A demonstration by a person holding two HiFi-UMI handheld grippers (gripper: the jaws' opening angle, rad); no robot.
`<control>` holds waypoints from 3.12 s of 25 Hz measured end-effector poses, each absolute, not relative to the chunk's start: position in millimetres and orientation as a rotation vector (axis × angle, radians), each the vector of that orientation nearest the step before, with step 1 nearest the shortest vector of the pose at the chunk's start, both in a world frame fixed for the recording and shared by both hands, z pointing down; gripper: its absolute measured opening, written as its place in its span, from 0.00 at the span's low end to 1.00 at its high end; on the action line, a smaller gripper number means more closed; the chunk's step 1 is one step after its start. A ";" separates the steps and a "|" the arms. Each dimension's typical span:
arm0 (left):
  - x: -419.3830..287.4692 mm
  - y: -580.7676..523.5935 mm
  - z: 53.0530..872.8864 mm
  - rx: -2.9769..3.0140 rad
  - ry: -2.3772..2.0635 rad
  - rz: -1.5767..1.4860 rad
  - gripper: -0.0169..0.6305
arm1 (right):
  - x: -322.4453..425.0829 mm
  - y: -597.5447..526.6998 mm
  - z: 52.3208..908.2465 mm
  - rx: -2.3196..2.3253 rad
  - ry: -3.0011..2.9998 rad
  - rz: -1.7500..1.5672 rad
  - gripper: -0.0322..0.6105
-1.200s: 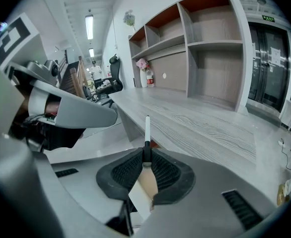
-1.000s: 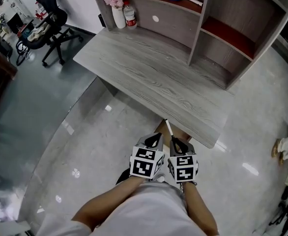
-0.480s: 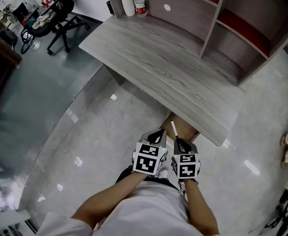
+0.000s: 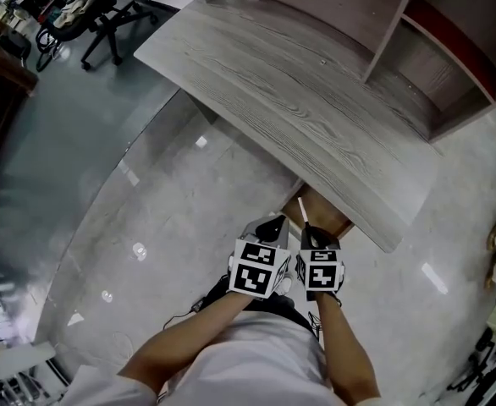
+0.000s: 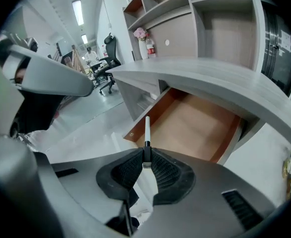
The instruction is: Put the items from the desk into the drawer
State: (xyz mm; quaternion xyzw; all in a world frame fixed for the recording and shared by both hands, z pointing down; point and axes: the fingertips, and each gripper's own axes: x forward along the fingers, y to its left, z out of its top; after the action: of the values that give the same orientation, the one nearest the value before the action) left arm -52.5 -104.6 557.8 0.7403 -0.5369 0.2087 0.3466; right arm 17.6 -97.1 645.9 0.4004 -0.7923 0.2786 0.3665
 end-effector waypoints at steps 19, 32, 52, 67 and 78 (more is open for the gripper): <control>-80.0 -110.0 580.0 1.863 -1.385 0.594 0.03 | 7.4 -107.2 699.2 0.951 -1.878 0.794 0.12; -89.1 -118.8 585.0 1.851 -1.386 0.600 0.03 | 2.3 -112.2 720.9 0.899 -1.862 0.832 0.14; -54.6 -95.0 561.3 1.936 -1.352 0.592 0.03 | 16.6 -93.2 649.7 1.017 -2.021 0.807 0.09; -34.0 -54.8 510.0 2.017 -1.404 0.527 0.03 | 16.9 -57.1 522.0 1.147 -2.320 0.707 0.05; -11.7 -10.1 477.4 2.148 -1.457 0.497 0.03 | 27.6 -13.0 472.1 1.192 -2.437 0.614 0.05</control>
State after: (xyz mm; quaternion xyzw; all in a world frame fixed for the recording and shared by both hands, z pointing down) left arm -11.7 -10.1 477.4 0.7876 -0.5343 0.1823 0.2470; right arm 27.6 -13.0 472.1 0.4214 -0.8621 0.2172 0.1789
